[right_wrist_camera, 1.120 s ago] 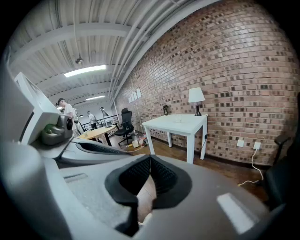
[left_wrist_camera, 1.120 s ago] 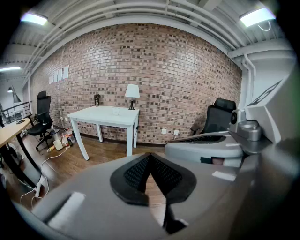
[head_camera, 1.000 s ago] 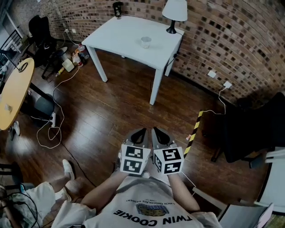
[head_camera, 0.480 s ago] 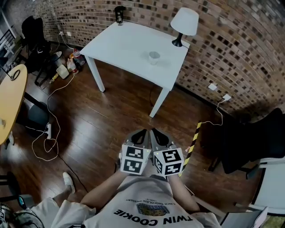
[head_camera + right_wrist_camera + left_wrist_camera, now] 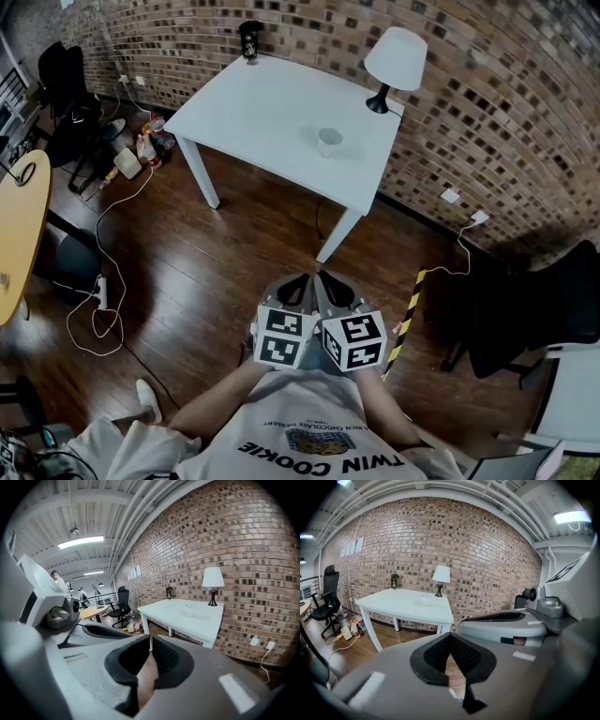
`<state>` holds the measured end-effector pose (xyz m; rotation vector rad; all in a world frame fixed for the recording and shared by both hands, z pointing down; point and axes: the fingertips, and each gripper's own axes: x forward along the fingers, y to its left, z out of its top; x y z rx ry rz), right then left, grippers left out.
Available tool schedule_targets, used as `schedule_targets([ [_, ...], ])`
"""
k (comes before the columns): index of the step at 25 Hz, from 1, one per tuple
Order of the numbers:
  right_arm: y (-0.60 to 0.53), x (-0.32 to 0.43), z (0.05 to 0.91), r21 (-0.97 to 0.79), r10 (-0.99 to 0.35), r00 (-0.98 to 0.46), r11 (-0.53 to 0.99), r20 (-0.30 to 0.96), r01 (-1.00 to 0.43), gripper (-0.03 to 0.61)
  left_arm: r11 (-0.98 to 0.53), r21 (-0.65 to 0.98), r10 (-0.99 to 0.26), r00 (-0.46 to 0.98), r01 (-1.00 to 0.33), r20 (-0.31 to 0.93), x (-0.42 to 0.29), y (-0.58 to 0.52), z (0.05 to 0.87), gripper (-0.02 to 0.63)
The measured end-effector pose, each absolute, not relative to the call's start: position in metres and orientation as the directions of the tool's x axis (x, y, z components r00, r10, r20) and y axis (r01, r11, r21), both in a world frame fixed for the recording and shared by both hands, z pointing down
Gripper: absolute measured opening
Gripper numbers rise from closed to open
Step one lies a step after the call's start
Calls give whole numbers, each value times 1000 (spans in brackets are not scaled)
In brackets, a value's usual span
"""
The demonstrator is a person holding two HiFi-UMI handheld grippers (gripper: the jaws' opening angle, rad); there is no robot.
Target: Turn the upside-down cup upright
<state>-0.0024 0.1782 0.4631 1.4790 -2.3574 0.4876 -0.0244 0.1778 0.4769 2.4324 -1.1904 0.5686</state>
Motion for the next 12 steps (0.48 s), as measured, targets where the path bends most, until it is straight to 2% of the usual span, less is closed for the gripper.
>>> schedule_targets([
  [12,51,25,469,-98,-775,-460,466,433,-879,11,-528,133,-683,512,-839,521,2,55,484,3],
])
